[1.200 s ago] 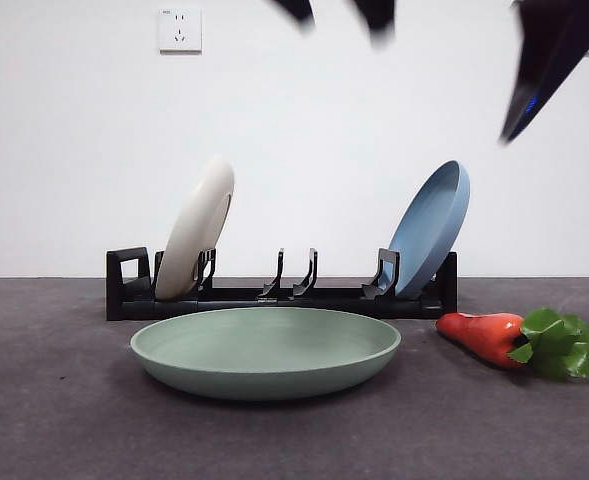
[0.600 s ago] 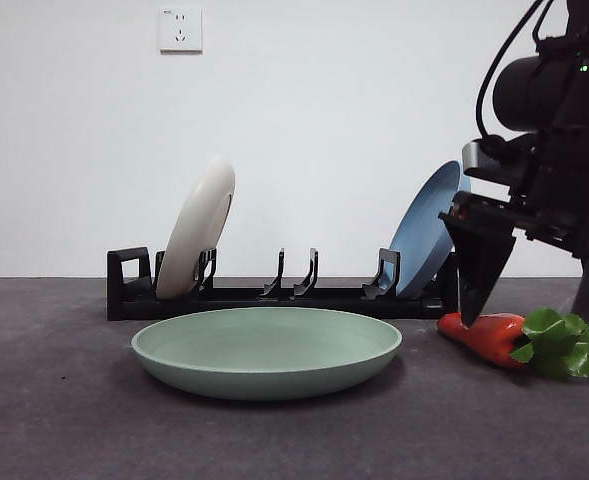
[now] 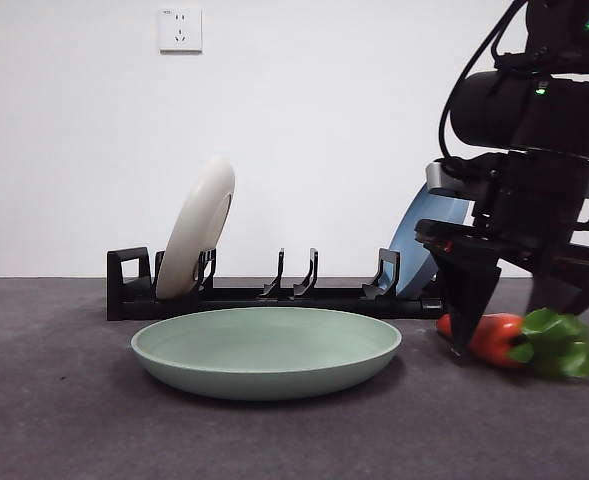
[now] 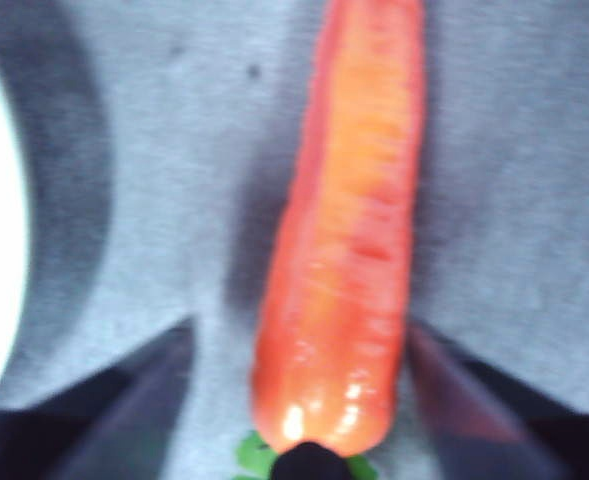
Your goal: Take the green plate from the plate rack,put the plate on the table,take the carrot from the table,put the carrot in the plate
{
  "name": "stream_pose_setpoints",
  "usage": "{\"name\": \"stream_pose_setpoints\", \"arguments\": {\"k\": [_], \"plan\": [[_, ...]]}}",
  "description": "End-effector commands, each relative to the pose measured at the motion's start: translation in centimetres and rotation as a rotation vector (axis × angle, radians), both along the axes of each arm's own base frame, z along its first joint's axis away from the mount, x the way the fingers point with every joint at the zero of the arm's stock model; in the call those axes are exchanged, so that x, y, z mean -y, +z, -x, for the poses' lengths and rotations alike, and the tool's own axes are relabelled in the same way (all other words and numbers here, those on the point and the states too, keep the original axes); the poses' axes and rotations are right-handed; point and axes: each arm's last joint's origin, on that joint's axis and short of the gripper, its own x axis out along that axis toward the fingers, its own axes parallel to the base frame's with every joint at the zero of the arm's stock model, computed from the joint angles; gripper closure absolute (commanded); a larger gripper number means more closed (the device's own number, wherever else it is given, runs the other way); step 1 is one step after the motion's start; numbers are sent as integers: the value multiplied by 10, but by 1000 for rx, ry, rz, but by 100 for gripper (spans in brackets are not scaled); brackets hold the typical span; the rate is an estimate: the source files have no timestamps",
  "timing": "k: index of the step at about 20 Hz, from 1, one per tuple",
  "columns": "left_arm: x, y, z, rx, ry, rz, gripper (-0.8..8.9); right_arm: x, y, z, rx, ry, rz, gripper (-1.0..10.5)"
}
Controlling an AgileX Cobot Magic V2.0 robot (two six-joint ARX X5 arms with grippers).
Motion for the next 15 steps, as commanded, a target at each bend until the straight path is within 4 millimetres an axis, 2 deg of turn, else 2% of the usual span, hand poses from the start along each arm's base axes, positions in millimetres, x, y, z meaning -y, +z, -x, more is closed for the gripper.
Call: {"name": "stream_pose_setpoints", "arguments": {"k": [1,3,7,10,13,15], "plan": [[0,0,0,-6,8,13,360,-1,-3,-1,-4,-16,-1,858],[0,0,0,-6,8,12,360,-1,-3,-1,-6,-13,-7,968],[-1,-1,0,-15,9,-5,360,-1,0,0,-3,-10,-13,964],[-2,-3,1,-21,8,-17,360,-9,21,9,59,15,-44,964],[-2,-3,1,-22,8,-18,360,-29,50,26,163,76,-107,964],[-2,-3,1,-22,8,-18,360,-50,55,35,211,123,-155,964]]}}
